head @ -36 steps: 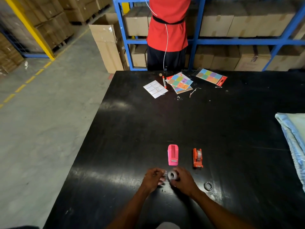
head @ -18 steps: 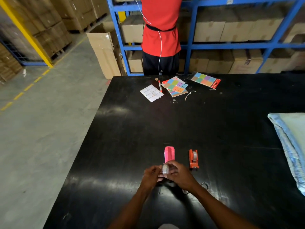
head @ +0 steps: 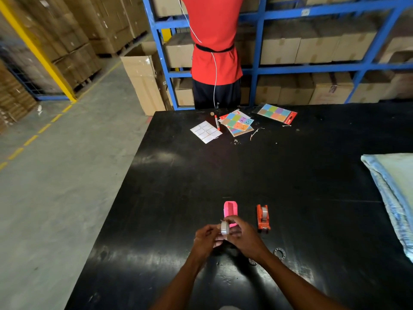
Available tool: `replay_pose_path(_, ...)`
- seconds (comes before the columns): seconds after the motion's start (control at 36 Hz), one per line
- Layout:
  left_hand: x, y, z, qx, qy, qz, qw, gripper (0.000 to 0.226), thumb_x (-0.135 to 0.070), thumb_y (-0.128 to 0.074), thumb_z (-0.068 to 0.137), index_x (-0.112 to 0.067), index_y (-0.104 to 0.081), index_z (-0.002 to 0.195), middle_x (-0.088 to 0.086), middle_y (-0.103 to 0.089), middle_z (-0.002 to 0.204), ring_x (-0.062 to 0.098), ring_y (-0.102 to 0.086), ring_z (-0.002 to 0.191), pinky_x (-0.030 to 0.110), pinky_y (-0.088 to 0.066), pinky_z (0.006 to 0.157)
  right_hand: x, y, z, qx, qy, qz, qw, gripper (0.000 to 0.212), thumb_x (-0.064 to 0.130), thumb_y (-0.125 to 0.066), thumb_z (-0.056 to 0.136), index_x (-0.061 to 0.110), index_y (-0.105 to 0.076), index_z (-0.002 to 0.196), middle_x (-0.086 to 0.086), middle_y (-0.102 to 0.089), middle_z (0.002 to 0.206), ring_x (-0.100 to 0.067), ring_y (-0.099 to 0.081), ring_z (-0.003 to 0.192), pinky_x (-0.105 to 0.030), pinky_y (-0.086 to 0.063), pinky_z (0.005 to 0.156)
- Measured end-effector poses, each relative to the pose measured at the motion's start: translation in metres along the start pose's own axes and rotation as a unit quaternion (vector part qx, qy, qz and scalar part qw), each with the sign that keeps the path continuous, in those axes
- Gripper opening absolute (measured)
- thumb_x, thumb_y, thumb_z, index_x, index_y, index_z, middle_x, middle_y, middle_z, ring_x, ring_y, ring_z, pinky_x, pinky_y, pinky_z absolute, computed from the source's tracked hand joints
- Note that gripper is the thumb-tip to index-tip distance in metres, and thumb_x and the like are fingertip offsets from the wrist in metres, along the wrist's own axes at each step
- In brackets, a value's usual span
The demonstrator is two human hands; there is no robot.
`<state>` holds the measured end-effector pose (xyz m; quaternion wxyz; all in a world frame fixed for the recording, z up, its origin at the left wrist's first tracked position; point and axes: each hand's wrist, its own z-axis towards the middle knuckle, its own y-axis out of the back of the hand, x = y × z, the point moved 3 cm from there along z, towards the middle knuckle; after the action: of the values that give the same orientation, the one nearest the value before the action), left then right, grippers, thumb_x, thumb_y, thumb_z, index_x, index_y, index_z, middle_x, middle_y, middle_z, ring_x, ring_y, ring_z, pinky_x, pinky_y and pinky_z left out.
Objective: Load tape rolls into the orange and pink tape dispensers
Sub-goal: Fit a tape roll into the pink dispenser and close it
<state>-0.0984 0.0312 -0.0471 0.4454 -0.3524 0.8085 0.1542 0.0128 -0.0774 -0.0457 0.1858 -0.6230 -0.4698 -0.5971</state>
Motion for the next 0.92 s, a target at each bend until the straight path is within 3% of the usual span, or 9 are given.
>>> replay_pose_path(0.17, 0.0, 0.001, -0.002, 0.018, -0.008, -0.013, 1.0, 0.021, -0.016, -0.061, 0.093, -0.001, -0.068, 0.107, 0.018, -0.076, 0.101, 0.031, -0.073, 0.097, 0.025, -0.058, 0.073, -0.001, 0.002, -0.002, -0.003, -0.002, -0.001, 1.0, 0.042, 0.016, -0.077, 0.083, 0.038, -0.062, 0.115, 0.015, -0.067, 0.119, -0.005, -0.068, 0.102, -0.024, -0.058, 0.087)
replay_pose_path(0.33, -0.001, 0.006, -0.003, 0.046, -0.004, -0.008, 0.999, 0.023, -0.019, -0.061, 0.094, -0.004, -0.072, 0.107, 0.018, -0.075, 0.105, 0.031, -0.071, 0.103, 0.035, -0.057, 0.091, -0.003, 0.003, 0.0, 0.018, -0.011, 0.014, 1.0, 0.045, 0.021, -0.078, 0.079, 0.031, -0.065, 0.12, 0.009, -0.07, 0.117, -0.008, -0.069, 0.103, -0.029, -0.058, 0.092)
replay_pose_path(0.5, -0.003, 0.01, -0.005, 0.061, 0.0, -0.015, 0.998, 0.024, -0.021, -0.064, 0.092, -0.005, -0.073, 0.106, 0.018, -0.075, 0.104, 0.03, -0.071, 0.102, 0.032, -0.057, 0.09, 0.004, 0.005, 0.0, 0.024, -0.01, 0.009, 1.0, 0.044, 0.016, -0.078, 0.081, 0.041, -0.063, 0.114, 0.011, -0.07, 0.116, -0.005, -0.069, 0.102, -0.025, -0.057, 0.092)
replay_pose_path(0.64, -0.004, 0.004, -0.006, 0.034, -0.015, 0.003, 0.999, 0.029, -0.031, -0.06, 0.094, -0.008, -0.077, 0.1, 0.014, -0.078, 0.094, 0.024, -0.075, 0.091, 0.032, -0.059, 0.084, -0.003, -0.002, 0.002, -0.002, -0.009, -0.003, 1.0, 0.042, 0.022, -0.078, 0.08, 0.032, -0.066, 0.12, 0.01, -0.07, 0.117, -0.005, -0.068, 0.102, -0.029, -0.058, 0.091)
replay_pose_path(0.81, 0.004, -0.005, -0.002, -0.005, -0.047, 0.127, 0.991, 0.027, -0.043, -0.063, 0.089, -0.022, -0.079, 0.089, 0.009, -0.078, 0.085, 0.017, -0.074, 0.08, 0.034, -0.059, 0.077, -0.008, -0.01, -0.001, -0.032, 0.001, -0.025, 0.999, 0.036, 0.019, -0.075, 0.085, 0.025, -0.066, 0.119, 0.009, -0.07, 0.117, 0.001, -0.067, 0.101, -0.02, -0.057, 0.088)
replay_pose_path(0.92, 0.006, -0.008, 0.0, -0.033, -0.07, 0.225, 0.971, 0.03, -0.051, -0.068, 0.081, -0.024, -0.078, 0.089, -0.004, -0.078, 0.079, 0.008, -0.074, 0.076, 0.036, -0.062, 0.079, -0.014, -0.014, -0.002, -0.035, 0.0, -0.037, 0.999, 0.036, 0.017, -0.075, 0.084, 0.026, -0.066, 0.118, 0.01, -0.07, 0.116, 0.003, -0.066, 0.103, -0.025, -0.057, 0.093)
